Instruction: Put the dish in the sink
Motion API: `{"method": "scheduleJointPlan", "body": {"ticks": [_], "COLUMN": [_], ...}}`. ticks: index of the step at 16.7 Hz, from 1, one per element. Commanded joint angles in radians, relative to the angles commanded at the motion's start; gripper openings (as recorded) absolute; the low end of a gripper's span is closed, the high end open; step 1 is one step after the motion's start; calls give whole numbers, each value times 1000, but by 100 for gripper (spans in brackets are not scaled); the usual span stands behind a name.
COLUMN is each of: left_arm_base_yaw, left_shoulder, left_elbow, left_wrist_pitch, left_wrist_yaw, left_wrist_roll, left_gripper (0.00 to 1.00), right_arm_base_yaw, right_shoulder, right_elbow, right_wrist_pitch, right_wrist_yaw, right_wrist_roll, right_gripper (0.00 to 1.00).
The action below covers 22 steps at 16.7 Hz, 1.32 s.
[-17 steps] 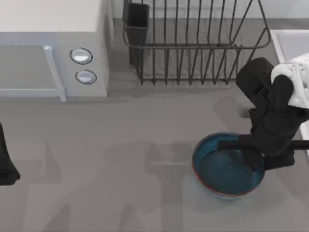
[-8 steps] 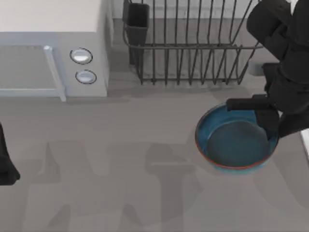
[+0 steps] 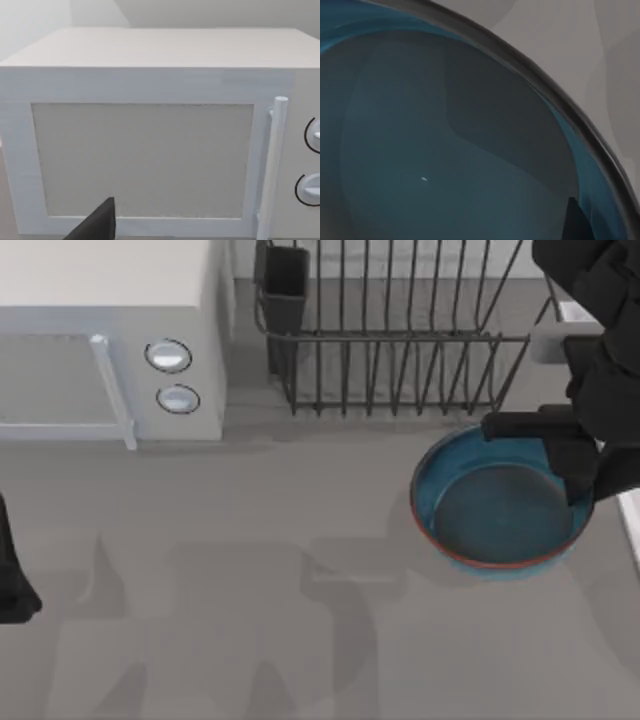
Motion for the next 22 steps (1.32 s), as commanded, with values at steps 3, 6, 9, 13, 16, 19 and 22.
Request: {"method": "scheduleJointPlan", "body": {"ticks": [3,6,9,13,16,19,22], "left_arm_base_yaw": [0,0,0,0,0,0,0], "left_shoulder": [0,0,0,0,0,0,0], "left_elbow": [0,0,0,0,0,0,0], "left_wrist_pitch": [0,0,0,0,0,0,0], "left_wrist_yaw": [0,0,0,0,0,0,0], "left_wrist_roll": [0,0,0,0,0,0,0], "left_gripper": [100,100,100,100,100,100,100], "right_arm_base_yaw": [-12,-68,-165,-339,-490,-639,-772], "right_shoulder": [-1,-8,-23,-47,-72,-108,-152], "right_elbow": [-7,-39,-104,-244,-387,-540,-686], "right_wrist_pitch": [30,154,372,793,1167,1547,1875], "right_wrist_yaw": [-5,-28,-69,-156,-241,-326,-397], "right_wrist_roll": [-10,-48,-98,-164,-209,-256,-315], "right_gripper": [0,0,0,0,0,0,0]}}
